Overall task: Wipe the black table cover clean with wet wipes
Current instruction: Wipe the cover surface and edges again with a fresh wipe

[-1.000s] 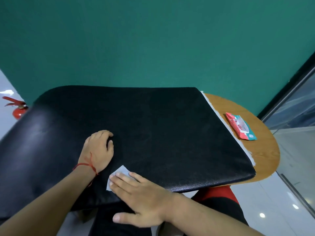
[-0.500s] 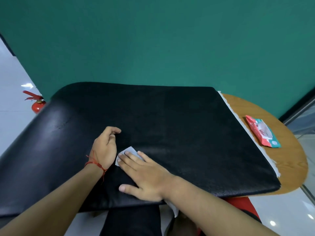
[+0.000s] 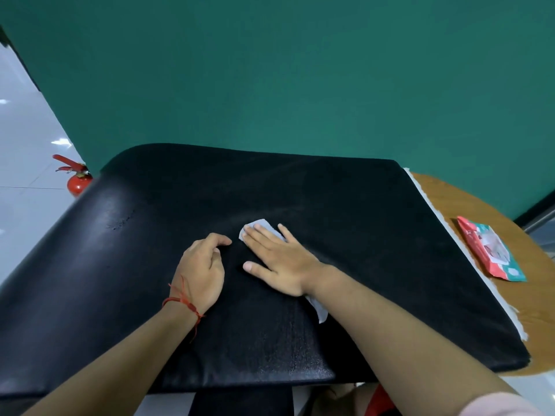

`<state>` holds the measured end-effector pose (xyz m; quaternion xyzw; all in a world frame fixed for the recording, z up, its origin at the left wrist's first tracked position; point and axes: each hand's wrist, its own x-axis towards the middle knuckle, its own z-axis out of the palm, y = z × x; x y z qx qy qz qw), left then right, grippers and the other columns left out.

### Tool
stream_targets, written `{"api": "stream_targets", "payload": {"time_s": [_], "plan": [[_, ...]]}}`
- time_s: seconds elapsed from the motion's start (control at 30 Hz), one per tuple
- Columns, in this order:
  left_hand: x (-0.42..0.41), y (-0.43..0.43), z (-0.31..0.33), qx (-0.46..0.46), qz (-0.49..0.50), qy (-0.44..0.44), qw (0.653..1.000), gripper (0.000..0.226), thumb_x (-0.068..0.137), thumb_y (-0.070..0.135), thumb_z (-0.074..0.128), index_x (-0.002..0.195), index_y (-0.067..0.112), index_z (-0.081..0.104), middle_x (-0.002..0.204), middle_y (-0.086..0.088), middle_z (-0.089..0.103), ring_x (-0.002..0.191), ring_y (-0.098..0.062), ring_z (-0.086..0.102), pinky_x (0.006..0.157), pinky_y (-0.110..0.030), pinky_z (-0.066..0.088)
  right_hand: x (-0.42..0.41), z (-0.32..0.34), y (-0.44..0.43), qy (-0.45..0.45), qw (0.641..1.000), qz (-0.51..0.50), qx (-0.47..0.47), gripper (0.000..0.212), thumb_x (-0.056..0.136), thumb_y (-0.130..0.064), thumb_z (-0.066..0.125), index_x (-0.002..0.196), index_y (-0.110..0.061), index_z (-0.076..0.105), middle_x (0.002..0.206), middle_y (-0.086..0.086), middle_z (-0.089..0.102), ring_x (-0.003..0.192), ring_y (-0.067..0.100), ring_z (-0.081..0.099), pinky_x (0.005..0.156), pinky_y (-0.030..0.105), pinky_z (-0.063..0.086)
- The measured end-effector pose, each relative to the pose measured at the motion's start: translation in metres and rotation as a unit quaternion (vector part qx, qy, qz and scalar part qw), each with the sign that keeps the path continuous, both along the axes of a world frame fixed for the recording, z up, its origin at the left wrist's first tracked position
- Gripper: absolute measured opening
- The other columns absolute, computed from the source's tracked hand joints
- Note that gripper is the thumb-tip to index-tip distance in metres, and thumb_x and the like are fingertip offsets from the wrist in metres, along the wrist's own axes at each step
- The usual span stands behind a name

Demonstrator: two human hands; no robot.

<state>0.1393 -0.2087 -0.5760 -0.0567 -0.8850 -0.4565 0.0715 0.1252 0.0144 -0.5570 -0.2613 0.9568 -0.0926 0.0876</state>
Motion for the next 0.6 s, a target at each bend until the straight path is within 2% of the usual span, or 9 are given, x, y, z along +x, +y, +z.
{"api": "stream_targets", "payload": {"time_s": [0.1,0.23,0.4,0.6], "plan": [[0.001,0.002,0.001,-0.032,-0.004,0.027,0.999,0.044,0.1,0.0,0.043,0.12,0.028,0.069,0.106,0.024,0.056,0.104,-0.01,0.059,0.094,-0.031,0.047,-0.023,0.001,0.011,-0.001,1.0,-0.019,0.006,0.076,0.107,-0.069,0.014,0.17,-0.028,0.001,0.177,-0.015,-0.009,0.157,-0.002,-0.021,0.131,0.049,-0.011],[0.001,0.003,0.001,-0.052,0.002,0.047,0.998,0.05,0.093,-0.009,0.043,0.119,0.024,0.07,0.102,0.023,0.058,0.105,0.0,0.05,0.097,-0.028,0.043,-0.049,0.003,0.026,0.003,0.999,-0.037,0.018,0.073,0.108,-0.067,0.013,0.17,-0.031,0.0,0.176,-0.017,-0.009,0.158,-0.001,-0.02,0.13,0.049,-0.012],[-0.004,0.003,-0.008,-0.07,-0.006,0.077,0.995,0.052,0.089,-0.012,0.046,0.118,0.024,0.07,0.126,0.017,0.064,0.126,-0.005,0.052,0.114,-0.039,0.043,-0.084,0.004,0.044,-0.009,0.997,-0.078,0.013,0.073,0.107,-0.069,0.009,0.17,-0.035,-0.002,0.175,-0.021,-0.01,0.157,-0.004,-0.019,0.13,0.05,-0.014],[-0.007,0.005,-0.013,-0.091,-0.008,0.074,0.993,0.054,0.087,-0.013,0.045,0.125,0.021,0.064,0.138,0.011,0.059,0.139,-0.013,0.05,0.123,-0.047,0.034,-0.103,-0.001,0.044,-0.004,0.992,-0.125,0.004,0.082,0.102,-0.075,0.008,0.17,-0.03,0.001,0.177,-0.015,-0.008,0.157,-0.002,-0.02,0.13,0.051,-0.013]]}}
